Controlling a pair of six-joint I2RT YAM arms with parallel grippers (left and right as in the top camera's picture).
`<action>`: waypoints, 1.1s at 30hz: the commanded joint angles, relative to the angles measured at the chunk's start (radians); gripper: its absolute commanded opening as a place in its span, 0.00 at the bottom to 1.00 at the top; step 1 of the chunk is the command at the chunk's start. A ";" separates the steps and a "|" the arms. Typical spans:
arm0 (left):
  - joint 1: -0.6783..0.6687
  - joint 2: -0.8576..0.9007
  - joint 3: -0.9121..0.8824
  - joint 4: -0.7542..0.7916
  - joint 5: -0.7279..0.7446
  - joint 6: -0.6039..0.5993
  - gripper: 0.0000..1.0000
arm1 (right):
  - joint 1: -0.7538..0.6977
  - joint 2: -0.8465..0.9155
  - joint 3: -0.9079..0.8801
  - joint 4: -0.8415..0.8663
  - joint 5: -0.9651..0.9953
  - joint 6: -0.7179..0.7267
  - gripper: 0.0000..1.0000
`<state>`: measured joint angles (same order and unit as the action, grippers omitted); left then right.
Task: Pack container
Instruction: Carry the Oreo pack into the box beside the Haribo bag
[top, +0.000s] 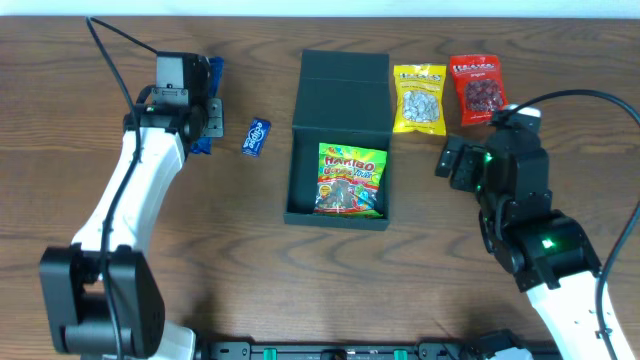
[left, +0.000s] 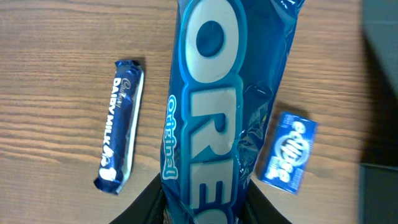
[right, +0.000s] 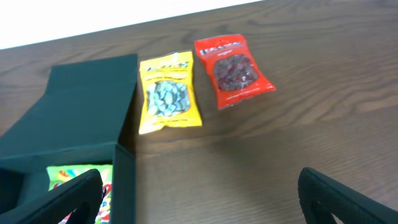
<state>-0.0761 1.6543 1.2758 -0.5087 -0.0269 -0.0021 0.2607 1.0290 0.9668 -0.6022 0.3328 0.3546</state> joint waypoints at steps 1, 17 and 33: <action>-0.044 -0.048 0.009 -0.029 0.021 -0.088 0.25 | -0.024 -0.011 0.015 -0.004 0.015 -0.012 0.99; -0.413 -0.072 0.009 -0.215 0.107 -0.411 0.22 | -0.034 -0.011 0.015 -0.037 0.014 -0.012 0.99; -0.539 -0.072 0.008 -0.239 0.017 -0.593 0.52 | -0.034 -0.011 0.015 -0.045 0.006 -0.012 0.99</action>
<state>-0.6128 1.6009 1.2758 -0.7517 0.0158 -0.5526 0.2337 1.0271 0.9668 -0.6434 0.3332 0.3546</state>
